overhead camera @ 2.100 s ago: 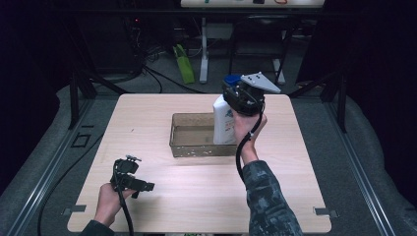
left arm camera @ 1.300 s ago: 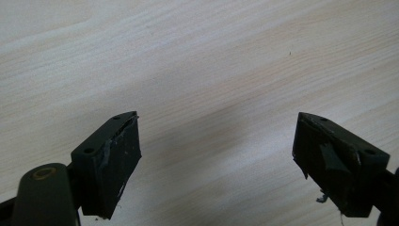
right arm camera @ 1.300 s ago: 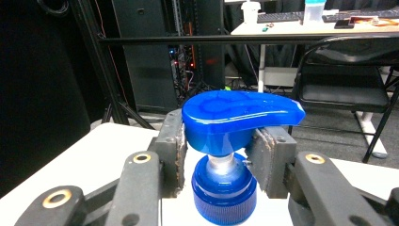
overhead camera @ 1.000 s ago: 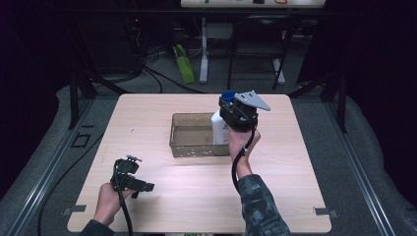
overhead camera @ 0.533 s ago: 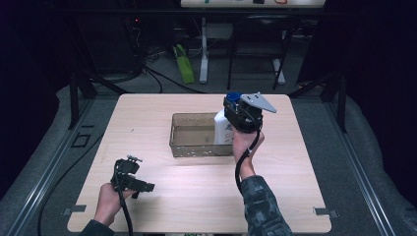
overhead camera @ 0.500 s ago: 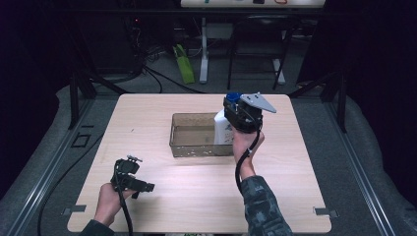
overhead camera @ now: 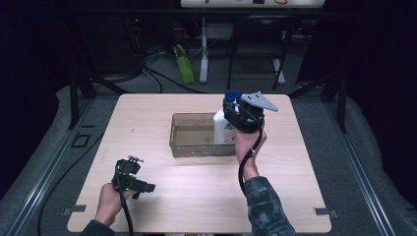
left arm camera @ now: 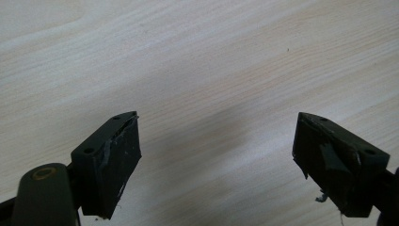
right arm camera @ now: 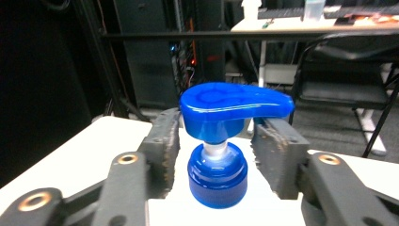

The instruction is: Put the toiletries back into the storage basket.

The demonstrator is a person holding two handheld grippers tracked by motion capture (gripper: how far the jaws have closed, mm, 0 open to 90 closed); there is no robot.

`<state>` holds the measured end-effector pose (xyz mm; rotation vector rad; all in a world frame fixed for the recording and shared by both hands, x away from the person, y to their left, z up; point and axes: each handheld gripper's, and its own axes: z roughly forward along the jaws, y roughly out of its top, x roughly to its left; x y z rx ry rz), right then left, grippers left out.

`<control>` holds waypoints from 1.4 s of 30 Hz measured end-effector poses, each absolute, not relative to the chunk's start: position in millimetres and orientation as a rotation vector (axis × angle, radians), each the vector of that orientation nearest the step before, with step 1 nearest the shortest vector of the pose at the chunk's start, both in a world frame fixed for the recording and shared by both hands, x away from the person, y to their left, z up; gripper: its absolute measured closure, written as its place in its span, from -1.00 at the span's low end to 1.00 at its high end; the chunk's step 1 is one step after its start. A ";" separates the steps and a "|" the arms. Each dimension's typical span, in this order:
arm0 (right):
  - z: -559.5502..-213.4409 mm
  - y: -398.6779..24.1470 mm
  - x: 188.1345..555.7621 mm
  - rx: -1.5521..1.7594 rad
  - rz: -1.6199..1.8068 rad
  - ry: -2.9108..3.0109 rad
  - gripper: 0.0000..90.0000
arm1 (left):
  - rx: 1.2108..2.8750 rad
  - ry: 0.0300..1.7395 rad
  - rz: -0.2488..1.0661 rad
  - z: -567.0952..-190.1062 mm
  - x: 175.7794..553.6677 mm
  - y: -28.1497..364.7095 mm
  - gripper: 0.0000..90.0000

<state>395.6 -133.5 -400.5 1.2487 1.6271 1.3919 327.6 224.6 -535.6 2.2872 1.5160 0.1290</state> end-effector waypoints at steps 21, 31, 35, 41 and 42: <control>-379.3 -156.6 372.8 1.268 1.324 1.802 -0.69 | 2.303 1.509 0.135 -536.4 328.4 222.3 -0.66; -369.4 -170.1 355.1 1.265 1.295 1.897 -0.91 | 2.308 1.507 0.134 -536.5 328.4 220.3 -0.66; -366.1 -176.6 346.7 1.268 1.271 1.934 -0.96 | 2.313 1.502 0.139 -536.4 328.3 219.5 -0.66; -368.5 -189.0 335.5 1.285 1.234 1.980 -1.00 | 2.316 1.502 0.137 -536.6 328.5 218.9 -0.66; -370.0 -192.2 333.0 1.293 1.223 1.987 -1.00 | 2.318 1.503 0.134 -536.7 328.2 218.6 -0.66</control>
